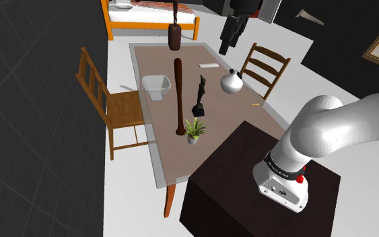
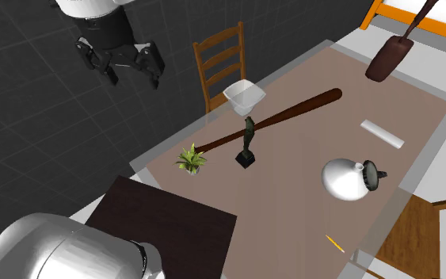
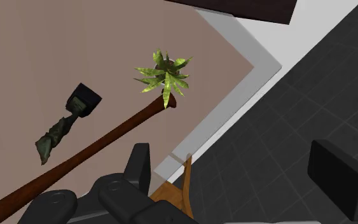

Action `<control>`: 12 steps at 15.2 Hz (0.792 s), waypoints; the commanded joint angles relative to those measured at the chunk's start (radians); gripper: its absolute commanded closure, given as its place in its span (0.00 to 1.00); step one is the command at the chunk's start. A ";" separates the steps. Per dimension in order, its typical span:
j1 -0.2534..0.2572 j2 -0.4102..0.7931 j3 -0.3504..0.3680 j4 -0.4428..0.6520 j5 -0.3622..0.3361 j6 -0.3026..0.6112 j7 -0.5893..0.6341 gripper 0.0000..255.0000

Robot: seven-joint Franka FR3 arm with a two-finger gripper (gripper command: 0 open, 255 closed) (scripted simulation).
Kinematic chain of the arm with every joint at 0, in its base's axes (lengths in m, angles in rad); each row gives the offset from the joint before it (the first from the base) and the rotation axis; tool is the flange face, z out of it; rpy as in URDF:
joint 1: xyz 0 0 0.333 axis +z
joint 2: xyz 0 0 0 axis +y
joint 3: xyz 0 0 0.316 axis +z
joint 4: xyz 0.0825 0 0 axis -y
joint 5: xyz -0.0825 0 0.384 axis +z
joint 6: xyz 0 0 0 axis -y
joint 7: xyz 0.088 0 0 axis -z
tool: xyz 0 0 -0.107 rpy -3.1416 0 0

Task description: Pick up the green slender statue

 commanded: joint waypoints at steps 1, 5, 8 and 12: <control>0.000 0.000 0.000 0.000 0.000 0.000 0.000 0.00; -0.026 0.017 -0.033 -0.104 -0.021 0.158 -0.029 0.00; -0.046 0.049 -0.059 -0.168 -0.035 0.282 -0.051 0.00; -0.072 0.116 -0.096 -0.233 -0.049 0.452 -0.081 0.00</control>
